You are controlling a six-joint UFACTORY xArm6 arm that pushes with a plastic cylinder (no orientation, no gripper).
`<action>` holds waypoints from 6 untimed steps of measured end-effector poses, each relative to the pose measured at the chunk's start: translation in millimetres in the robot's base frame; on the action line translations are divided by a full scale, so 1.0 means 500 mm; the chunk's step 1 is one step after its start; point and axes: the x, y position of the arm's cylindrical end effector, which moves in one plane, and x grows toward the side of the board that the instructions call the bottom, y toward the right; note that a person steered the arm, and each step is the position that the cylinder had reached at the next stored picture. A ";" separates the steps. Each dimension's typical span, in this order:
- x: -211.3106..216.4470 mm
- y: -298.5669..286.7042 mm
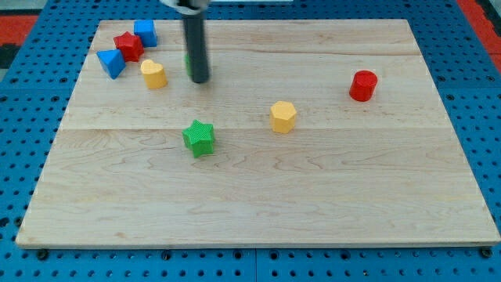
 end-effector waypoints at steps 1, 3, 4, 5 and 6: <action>-0.060 -0.013; 0.070 0.014; -0.006 -0.114; -0.053 -0.164; -0.030 -0.047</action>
